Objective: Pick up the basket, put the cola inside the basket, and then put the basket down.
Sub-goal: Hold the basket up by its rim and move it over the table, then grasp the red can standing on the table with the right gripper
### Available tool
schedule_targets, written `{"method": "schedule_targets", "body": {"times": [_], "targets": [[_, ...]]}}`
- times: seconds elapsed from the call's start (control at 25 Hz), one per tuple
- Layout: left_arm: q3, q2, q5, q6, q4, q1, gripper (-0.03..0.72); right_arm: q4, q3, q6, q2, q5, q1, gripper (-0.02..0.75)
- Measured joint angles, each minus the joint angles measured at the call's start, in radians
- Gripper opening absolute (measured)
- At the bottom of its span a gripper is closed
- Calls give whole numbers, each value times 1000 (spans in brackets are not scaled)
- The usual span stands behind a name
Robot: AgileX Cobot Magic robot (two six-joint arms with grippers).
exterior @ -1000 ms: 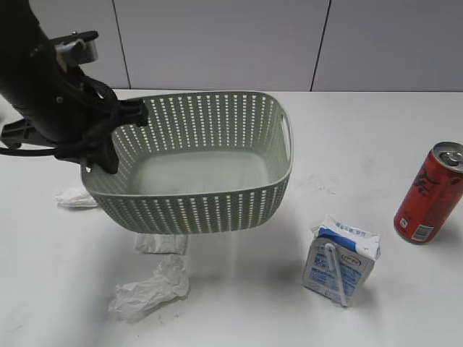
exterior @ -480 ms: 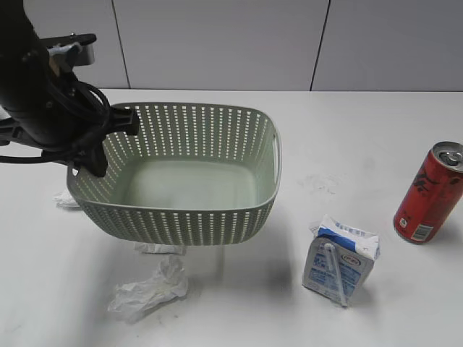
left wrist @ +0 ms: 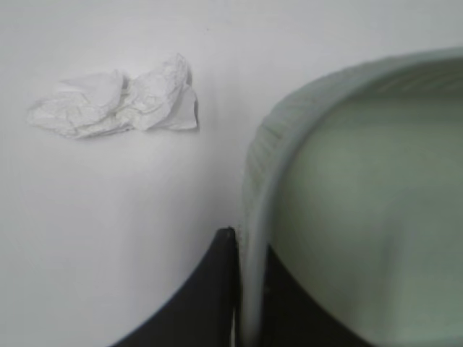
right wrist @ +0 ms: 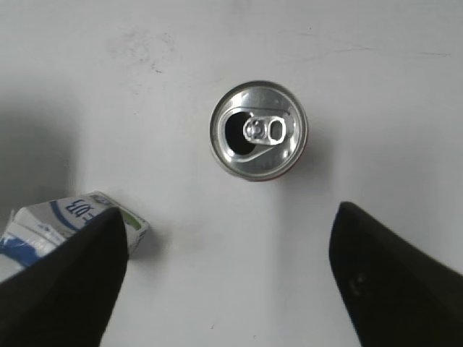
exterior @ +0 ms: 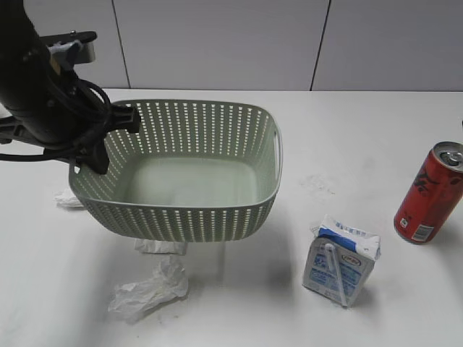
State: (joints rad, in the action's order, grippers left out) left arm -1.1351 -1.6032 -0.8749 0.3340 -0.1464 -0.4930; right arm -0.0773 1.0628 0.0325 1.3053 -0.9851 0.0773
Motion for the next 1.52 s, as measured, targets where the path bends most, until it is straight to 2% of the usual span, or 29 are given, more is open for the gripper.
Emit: {"method": "schedule_targets", "body": {"times": [0.52, 0.8, 0.96, 1.12, 1.28, 1.52], "targets": [[0, -1, 0, 0, 11, 0, 3, 21, 22, -1, 223, 143, 0, 659], [0, -1, 4, 0, 11, 0, 3, 24, 24, -1, 306, 146, 0, 645], [0, -1, 6, 0, 11, 0, 3, 24, 24, 0, 326, 112, 0, 603], [0, -1, 11, 0, 11, 0, 3, 24, 25, 0, 326, 97, 0, 509], [0, -1, 11, 0, 11, 0, 3, 16, 62, -1, 327, 34, 0, 509], [0, -28, 13, 0, 11, 0, 3, -3, 263, -47, 326, -136, 30, 509]]}}
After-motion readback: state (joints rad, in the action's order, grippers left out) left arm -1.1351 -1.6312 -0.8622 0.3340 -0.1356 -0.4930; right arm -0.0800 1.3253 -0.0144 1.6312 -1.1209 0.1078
